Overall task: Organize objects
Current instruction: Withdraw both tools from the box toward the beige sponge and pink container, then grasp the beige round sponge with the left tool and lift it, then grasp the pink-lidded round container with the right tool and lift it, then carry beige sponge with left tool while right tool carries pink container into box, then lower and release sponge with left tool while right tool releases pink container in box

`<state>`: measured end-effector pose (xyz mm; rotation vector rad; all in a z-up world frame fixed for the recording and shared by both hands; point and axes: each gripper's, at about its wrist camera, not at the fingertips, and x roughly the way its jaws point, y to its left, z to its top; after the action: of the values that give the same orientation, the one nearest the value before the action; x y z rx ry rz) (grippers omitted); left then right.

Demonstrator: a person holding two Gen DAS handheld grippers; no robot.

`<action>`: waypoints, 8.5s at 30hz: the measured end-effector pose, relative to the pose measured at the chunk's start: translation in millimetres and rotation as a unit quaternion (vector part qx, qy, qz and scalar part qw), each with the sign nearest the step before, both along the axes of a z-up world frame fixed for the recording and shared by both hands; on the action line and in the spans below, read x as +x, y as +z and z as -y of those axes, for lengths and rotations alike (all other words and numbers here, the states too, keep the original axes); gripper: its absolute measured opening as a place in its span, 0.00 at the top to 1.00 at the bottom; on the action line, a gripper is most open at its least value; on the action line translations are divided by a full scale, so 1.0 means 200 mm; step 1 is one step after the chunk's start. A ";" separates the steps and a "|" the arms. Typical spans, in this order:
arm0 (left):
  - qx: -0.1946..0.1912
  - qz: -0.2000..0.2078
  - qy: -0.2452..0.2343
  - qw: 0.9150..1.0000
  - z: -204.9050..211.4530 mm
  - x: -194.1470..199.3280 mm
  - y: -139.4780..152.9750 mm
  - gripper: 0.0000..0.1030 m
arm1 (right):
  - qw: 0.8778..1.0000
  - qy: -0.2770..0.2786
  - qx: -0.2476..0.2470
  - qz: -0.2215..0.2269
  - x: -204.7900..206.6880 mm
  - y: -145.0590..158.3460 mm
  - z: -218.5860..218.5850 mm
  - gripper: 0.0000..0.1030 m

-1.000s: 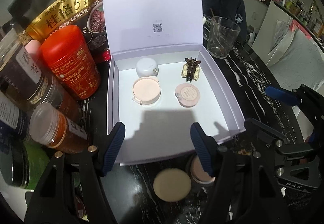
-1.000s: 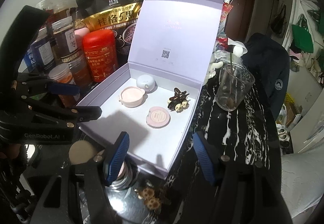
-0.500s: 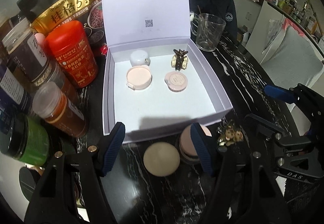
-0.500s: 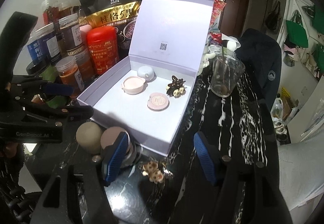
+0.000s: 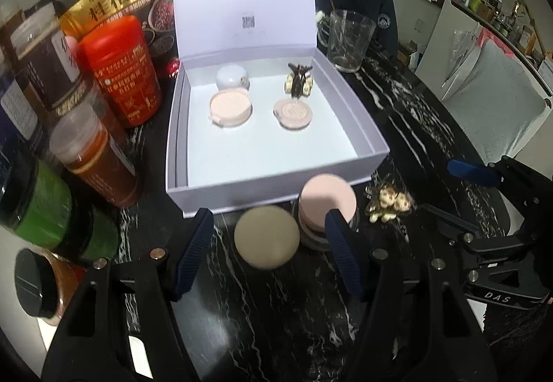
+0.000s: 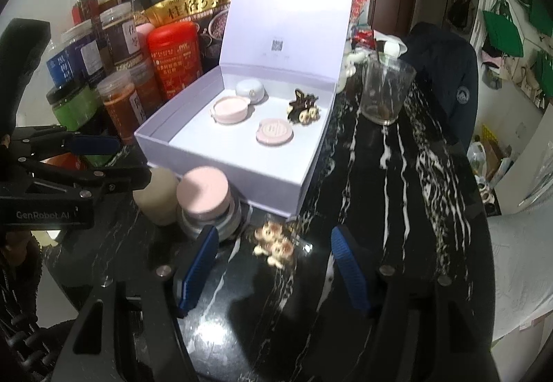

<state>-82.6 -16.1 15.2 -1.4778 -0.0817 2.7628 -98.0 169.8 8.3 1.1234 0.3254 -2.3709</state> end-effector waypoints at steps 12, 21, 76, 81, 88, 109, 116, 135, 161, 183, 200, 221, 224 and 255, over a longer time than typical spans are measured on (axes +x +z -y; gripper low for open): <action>0.006 0.026 0.007 1.000 0.02 0.05 -0.17 0.36 | 0.999 0.004 -0.016 0.031 0.02 -0.15 -0.01 0.33; 0.028 0.035 -0.004 0.999 0.06 0.12 -0.27 0.36 | 0.999 0.001 -0.045 0.027 0.08 -0.26 -0.04 0.33; 0.058 0.008 -0.037 0.998 0.08 -0.05 -0.25 0.36 | 0.994 0.013 -0.108 0.010 -0.12 -0.20 -0.02 0.35; 0.078 0.027 -0.037 0.996 0.11 -0.06 -0.31 0.35 | 0.993 0.047 -0.105 0.009 -0.10 -0.19 0.10 0.35; 0.080 0.024 -0.039 0.996 0.11 -0.10 -0.35 0.35 | 0.992 0.073 -0.101 0.017 -0.14 -0.20 0.19 0.35; 0.082 0.022 -0.049 0.995 0.13 -0.11 -0.40 0.45 | 0.995 0.068 -0.071 0.025 -0.15 -0.27 0.26 0.49; 0.073 0.019 -0.049 0.996 0.13 -0.07 -0.37 0.45 | 0.995 0.066 -0.068 0.020 -0.11 -0.25 0.25 0.49; 0.046 -0.007 -0.041 0.998 0.06 0.11 -0.23 0.45 | 0.996 0.064 -0.069 -0.001 0.09 -0.15 0.17 0.49; 0.005 -0.022 -0.056 0.998 -0.07 0.17 -0.04 0.45 | 0.996 0.056 -0.058 -0.036 0.17 0.00 0.08 0.49; -0.002 -0.019 -0.064 0.998 0.00 -0.15 0.03 0.45 | 0.996 0.072 -0.043 -0.044 -0.17 0.11 0.17 0.49; -0.001 -0.003 -0.058 0.998 0.09 -0.45 -0.02 0.46 | 0.997 0.073 -0.026 -0.022 -0.46 0.04 0.28 0.49; 0.007 0.031 -0.038 0.999 0.21 -0.75 -0.20 0.48 | 0.997 0.083 -0.006 0.010 -0.74 -0.11 0.37 0.49; 0.013 0.025 -0.036 0.999 0.23 -0.79 -0.20 0.48 | 0.996 0.086 -0.001 0.013 -0.77 -0.13 0.38 0.49; 0.017 0.016 -0.041 0.999 0.30 -0.93 -0.26 0.48 | 0.993 0.100 0.039 0.057 -0.87 -0.27 0.49 0.49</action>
<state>-268.0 -76.8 -36.0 -1.4827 -0.0669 2.6617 -272.1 72.7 -46.0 1.1968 0.4705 -2.1277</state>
